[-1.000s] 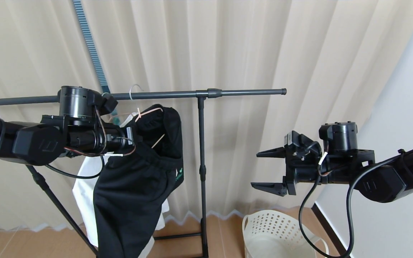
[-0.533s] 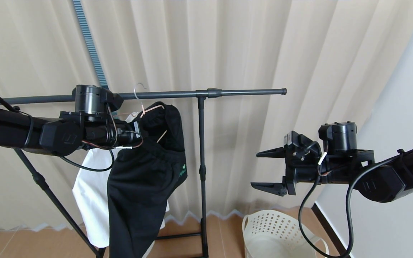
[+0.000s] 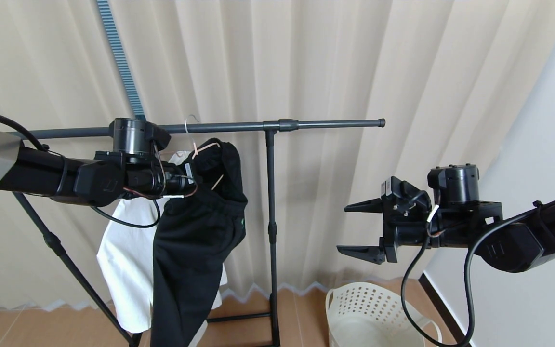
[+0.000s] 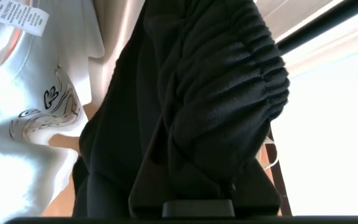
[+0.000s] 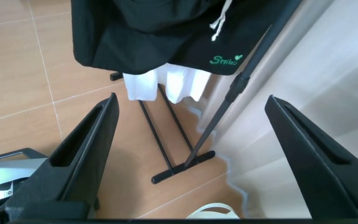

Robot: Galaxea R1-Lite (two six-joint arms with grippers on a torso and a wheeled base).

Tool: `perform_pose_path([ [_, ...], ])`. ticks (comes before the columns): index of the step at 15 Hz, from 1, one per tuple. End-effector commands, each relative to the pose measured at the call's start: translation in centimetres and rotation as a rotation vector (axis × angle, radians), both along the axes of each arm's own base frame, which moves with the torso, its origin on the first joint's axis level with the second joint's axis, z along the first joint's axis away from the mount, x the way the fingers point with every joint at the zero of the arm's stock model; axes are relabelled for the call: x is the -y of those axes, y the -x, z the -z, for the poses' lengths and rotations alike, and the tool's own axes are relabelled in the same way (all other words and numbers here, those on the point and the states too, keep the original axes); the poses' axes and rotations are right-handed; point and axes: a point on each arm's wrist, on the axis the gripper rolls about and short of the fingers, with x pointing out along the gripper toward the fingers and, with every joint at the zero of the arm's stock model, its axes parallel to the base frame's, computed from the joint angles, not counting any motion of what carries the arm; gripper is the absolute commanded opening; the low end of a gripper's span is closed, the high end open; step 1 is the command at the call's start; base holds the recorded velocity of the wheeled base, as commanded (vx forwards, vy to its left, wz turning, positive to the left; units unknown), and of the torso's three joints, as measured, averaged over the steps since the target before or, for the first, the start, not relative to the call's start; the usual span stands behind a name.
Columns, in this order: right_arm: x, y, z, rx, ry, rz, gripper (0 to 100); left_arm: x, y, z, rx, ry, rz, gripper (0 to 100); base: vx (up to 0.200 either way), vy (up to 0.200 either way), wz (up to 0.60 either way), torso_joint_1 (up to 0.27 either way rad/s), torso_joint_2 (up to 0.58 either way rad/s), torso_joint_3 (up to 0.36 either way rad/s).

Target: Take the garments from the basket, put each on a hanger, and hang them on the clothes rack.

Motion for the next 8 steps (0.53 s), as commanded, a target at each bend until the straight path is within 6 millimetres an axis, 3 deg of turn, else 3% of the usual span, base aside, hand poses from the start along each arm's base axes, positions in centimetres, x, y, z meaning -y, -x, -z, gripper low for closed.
perform_pose_path([
  [1,-0.02,-0.05,0.05,0.000,0.000,0.000,100,-0.08,-0.47,0.59,-0.010,-0.001,-0.004,0,0.000,0.000,0.00,0.000,0.00,0.000],
  [8,-0.06,-0.23,0.41,-0.009,0.004,0.001,100,0.06,-1.38,1.57,-0.028,0.010,-0.013,0,0.000,0.000,0.00,0.000,0.00,0.000],
])
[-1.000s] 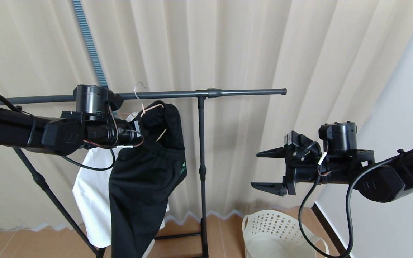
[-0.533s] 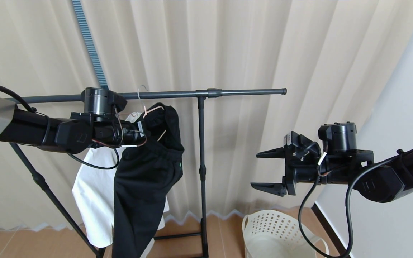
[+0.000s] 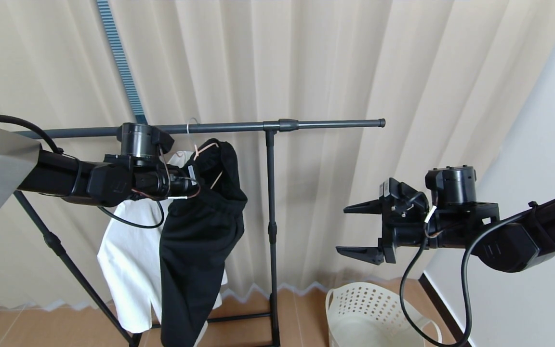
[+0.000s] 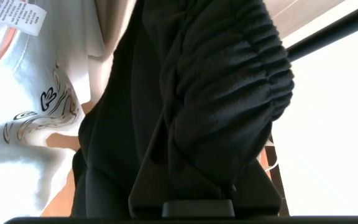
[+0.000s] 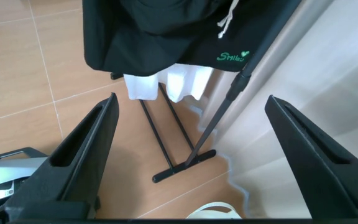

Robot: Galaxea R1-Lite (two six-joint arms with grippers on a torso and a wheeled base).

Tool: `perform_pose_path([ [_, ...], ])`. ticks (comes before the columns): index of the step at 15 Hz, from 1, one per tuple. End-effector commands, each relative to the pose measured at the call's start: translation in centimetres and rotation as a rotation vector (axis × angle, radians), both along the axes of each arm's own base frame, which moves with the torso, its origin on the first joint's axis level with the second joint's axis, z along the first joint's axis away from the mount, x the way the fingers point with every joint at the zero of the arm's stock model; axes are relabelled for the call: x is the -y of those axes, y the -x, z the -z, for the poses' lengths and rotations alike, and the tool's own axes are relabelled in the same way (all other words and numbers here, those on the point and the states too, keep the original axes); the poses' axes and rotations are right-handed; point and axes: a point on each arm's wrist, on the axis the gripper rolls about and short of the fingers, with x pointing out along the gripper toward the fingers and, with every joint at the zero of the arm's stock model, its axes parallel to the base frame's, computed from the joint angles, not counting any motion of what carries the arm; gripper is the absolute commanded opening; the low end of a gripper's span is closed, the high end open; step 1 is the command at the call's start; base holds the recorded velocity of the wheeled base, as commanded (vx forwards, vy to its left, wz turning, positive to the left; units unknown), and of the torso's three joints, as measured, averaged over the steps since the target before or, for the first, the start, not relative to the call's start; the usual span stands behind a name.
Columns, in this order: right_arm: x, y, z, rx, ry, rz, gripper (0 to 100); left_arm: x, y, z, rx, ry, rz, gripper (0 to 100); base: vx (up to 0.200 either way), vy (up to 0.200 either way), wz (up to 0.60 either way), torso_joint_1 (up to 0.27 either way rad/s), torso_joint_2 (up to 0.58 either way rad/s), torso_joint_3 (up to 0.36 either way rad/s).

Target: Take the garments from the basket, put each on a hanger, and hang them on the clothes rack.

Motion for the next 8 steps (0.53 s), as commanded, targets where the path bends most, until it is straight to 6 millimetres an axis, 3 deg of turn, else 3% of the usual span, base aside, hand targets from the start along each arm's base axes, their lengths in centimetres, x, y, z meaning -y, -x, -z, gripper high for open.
perform_pose_path([
  [1,0.0,0.0,0.1,-0.002,0.000,-0.001,100,0.0,-0.3,0.5,-0.009,-0.001,0.000,0,0.000,0.000,0.00,0.000,0.00,0.000],
  [8,-0.1,-0.2,0.4,-0.008,0.002,-0.001,100,-0.1,-1.7,-0.4,0.036,0.016,-0.014,0,0.000,0.000,0.00,0.000,0.00,0.000],
])
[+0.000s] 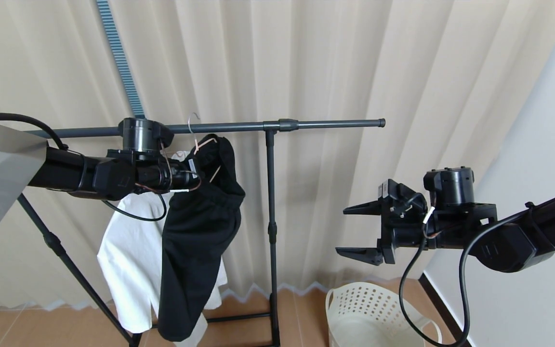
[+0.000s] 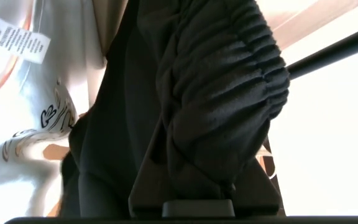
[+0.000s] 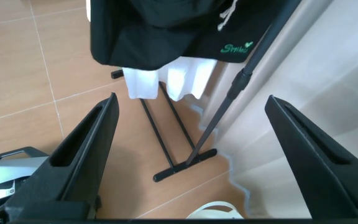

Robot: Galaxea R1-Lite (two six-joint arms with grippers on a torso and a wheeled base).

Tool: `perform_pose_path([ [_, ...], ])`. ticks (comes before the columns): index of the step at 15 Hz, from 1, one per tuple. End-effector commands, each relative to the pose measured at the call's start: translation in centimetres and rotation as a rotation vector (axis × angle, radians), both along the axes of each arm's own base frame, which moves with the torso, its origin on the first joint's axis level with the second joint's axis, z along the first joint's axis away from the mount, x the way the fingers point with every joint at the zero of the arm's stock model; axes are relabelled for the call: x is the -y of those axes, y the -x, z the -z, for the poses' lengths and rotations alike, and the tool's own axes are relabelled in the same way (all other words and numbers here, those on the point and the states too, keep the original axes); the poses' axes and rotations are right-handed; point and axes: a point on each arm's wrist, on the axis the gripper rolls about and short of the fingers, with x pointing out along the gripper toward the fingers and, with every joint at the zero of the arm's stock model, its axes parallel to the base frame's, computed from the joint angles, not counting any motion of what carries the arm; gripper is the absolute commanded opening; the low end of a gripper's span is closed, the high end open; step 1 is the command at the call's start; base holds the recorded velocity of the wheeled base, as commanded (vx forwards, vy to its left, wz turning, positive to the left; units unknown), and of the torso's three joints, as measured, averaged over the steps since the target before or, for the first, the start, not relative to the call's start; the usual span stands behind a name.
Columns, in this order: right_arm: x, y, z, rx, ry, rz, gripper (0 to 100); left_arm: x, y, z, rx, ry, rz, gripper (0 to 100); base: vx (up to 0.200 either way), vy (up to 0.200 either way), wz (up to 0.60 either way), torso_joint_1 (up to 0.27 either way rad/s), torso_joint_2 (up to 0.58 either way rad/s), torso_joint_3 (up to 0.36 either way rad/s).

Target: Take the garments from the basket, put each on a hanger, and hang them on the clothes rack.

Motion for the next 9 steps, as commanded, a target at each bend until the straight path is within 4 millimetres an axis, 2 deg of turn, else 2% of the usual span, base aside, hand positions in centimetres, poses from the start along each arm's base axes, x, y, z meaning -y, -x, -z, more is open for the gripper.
perform_pose_path([
  [1,-0.1,-0.1,0.0,0.001,0.000,-0.002,100,0.0,-0.4,0.4,-0.005,0.001,-0.001,0,0.000,0.000,0.00,0.000,0.00,0.000],
  [9,-0.1,-0.1,0.1,0.000,0.000,-0.002,100,0.1,-0.8,1.7,-0.032,-0.003,-0.003,0,0.000,0.000,0.00,0.000,0.00,0.000],
])
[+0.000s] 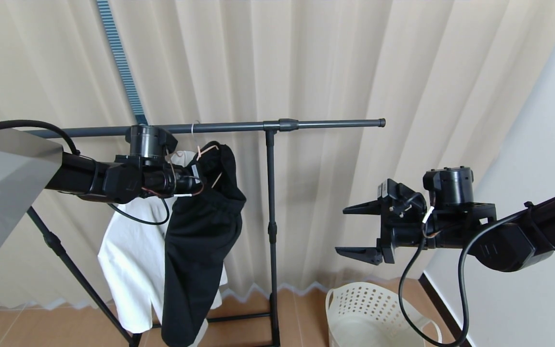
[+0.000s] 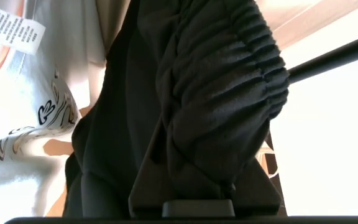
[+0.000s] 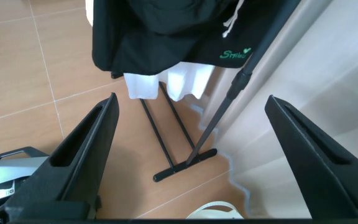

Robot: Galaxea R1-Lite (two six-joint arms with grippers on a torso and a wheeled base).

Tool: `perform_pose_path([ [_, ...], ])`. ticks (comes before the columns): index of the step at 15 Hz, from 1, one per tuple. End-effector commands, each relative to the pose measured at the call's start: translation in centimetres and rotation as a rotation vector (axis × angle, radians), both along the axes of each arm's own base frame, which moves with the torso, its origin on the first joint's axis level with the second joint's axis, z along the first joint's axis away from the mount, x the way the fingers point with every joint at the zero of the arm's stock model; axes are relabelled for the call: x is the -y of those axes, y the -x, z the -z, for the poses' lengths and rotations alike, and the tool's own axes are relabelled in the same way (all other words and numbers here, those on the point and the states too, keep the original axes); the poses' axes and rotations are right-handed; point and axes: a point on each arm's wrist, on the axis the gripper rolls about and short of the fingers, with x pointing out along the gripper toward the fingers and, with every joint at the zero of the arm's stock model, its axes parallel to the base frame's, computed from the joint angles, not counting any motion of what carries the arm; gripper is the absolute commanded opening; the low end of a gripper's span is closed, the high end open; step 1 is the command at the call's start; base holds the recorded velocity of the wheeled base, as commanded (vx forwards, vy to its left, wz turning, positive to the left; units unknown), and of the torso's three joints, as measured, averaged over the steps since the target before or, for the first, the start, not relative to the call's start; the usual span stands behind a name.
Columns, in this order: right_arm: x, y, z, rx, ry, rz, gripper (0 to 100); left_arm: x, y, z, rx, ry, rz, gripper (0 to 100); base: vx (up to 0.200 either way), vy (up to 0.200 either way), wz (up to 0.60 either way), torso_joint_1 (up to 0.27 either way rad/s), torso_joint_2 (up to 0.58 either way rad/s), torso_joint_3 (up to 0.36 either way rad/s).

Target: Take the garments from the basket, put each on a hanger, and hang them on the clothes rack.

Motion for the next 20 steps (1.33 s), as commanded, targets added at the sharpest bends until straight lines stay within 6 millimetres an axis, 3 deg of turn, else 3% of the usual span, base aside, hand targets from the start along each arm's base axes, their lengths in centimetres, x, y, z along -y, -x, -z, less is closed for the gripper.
perform_pose_path([
  [1,0.0,0.0,0.0,-0.001,0.000,-0.002,100,0.0,0.0,0.2,-0.004,-0.003,-0.005,0,0.000,0.000,0.00,0.000,0.00,0.000],
  [4,0.0,0.0,0.0,-0.001,0.000,-0.002,100,0.0,0.1,0.4,-0.011,-0.008,-0.011,0,0.000,0.000,0.00,0.000,0.00,0.000],
  [5,0.0,0.0,0.0,-0.001,0.000,0.000,100,0.0,0.1,0.3,-0.011,-0.010,-0.012,100,0.000,0.000,0.00,0.000,0.00,0.000],
  [10,0.0,0.0,0.0,0.001,0.000,-0.002,100,-0.2,1.1,-0.2,-0.016,-0.015,-0.016,100,0.000,0.000,0.00,0.000,0.00,0.000],
  [14,0.0,0.3,-0.3,0.007,-0.002,-0.002,100,-0.7,4.7,-3.1,0.014,-0.017,-0.013,100,0.000,0.000,0.00,0.000,0.00,0.000],
  [18,0.2,0.9,-1.5,0.033,-0.010,-0.001,100,-1.3,9.5,-5.9,0.057,-0.034,0.006,100,0.000,0.000,0.00,0.000,0.00,0.000],
  [20,0.1,2.2,-4.3,0.050,-0.037,0.075,100,-1.9,13.7,-7.8,0.104,-0.052,0.022,100,0.000,0.000,0.00,0.000,0.00,0.000],
])
